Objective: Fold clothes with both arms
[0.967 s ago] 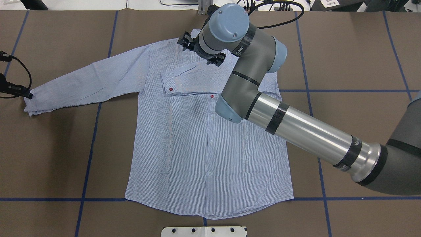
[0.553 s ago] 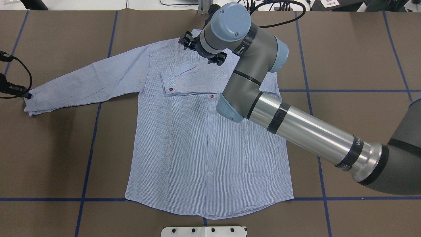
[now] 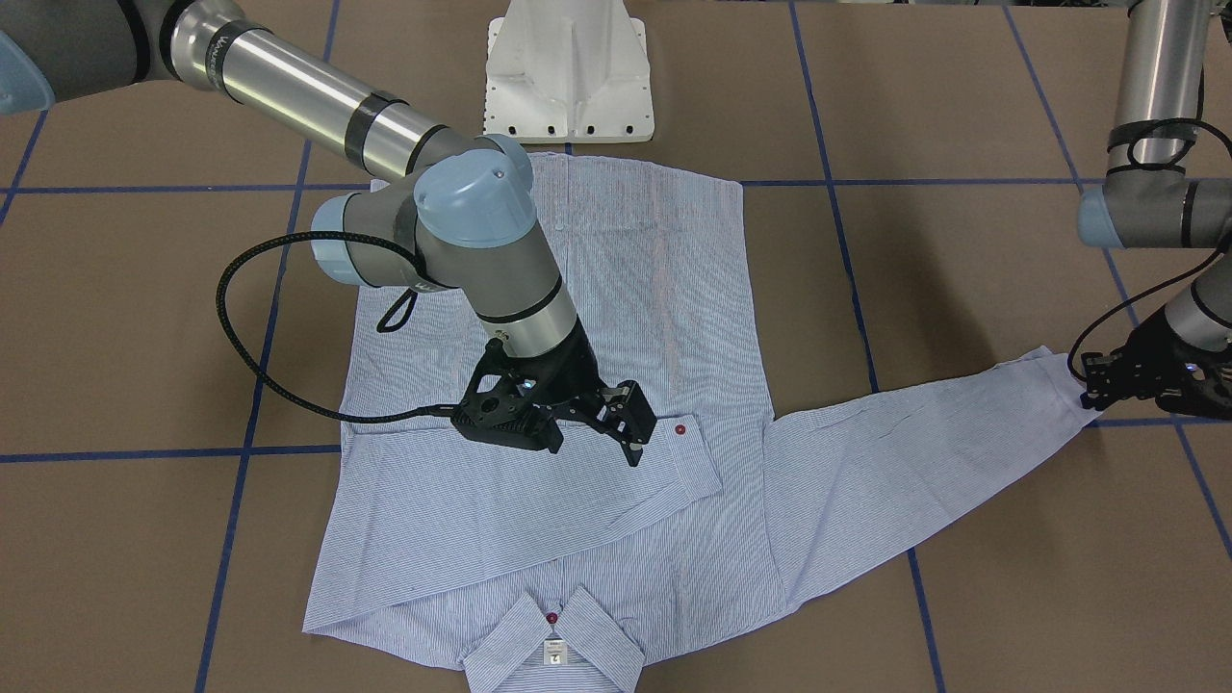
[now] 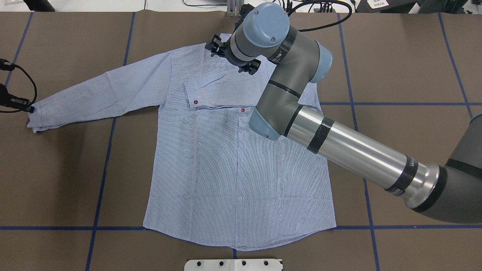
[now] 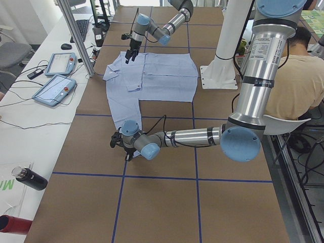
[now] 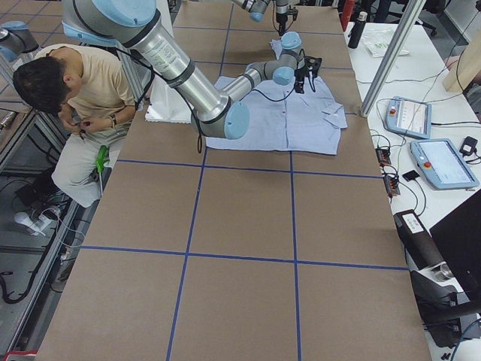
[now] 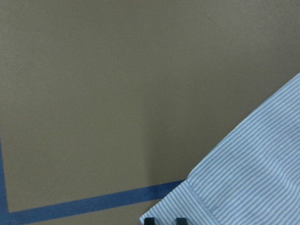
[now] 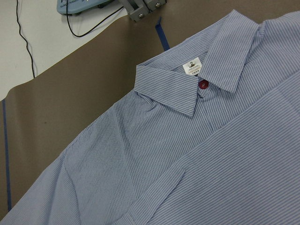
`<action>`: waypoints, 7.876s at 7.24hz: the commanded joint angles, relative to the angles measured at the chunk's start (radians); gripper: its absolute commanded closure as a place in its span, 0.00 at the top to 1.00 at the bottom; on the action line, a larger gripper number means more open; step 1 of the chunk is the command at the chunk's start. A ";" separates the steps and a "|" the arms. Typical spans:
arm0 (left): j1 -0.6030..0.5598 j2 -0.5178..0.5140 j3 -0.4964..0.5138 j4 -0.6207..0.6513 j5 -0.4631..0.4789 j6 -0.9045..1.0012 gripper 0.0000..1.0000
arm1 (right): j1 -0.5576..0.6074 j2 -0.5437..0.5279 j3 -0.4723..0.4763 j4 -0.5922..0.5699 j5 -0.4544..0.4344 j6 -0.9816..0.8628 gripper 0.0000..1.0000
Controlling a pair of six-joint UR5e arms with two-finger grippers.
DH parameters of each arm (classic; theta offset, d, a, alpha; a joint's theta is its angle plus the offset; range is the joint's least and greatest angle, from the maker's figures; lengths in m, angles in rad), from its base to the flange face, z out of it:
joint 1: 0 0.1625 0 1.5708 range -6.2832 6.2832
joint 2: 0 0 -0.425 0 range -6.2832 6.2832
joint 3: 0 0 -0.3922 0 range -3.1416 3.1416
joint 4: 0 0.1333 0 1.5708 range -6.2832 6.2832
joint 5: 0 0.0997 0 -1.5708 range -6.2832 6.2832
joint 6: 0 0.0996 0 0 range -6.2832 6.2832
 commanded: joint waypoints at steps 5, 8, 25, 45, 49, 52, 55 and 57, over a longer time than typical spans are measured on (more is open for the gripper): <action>-0.008 0.003 -0.113 0.079 -0.093 0.001 0.00 | 0.006 -0.014 0.028 -0.001 0.009 -0.003 0.99; 0.000 -0.102 -0.403 0.441 -0.120 -0.164 0.00 | 0.164 -0.283 0.255 0.002 0.255 -0.088 0.99; 0.438 -1.011 0.245 0.060 0.139 -1.258 0.00 | 0.497 -0.807 0.280 0.030 0.544 -0.773 0.99; 0.342 -0.229 -0.791 -0.020 0.199 -1.214 0.89 | -0.581 -1.052 0.933 0.094 -0.374 0.479 0.98; 0.334 -0.209 -0.809 -0.011 0.201 -1.212 0.89 | -0.639 -1.020 0.998 -0.196 -0.445 0.513 0.97; 0.336 -0.209 -0.811 -0.011 0.207 -1.212 0.90 | -0.633 -0.993 0.941 -0.196 -0.448 0.514 0.94; 0.339 -0.209 -0.811 -0.011 0.210 -1.212 0.90 | -0.630 -1.000 0.915 -0.196 -0.448 0.514 0.88; 0.343 -0.212 -0.809 -0.011 0.211 -1.212 0.91 | -0.630 -1.003 0.910 -0.194 -0.448 0.516 0.77</action>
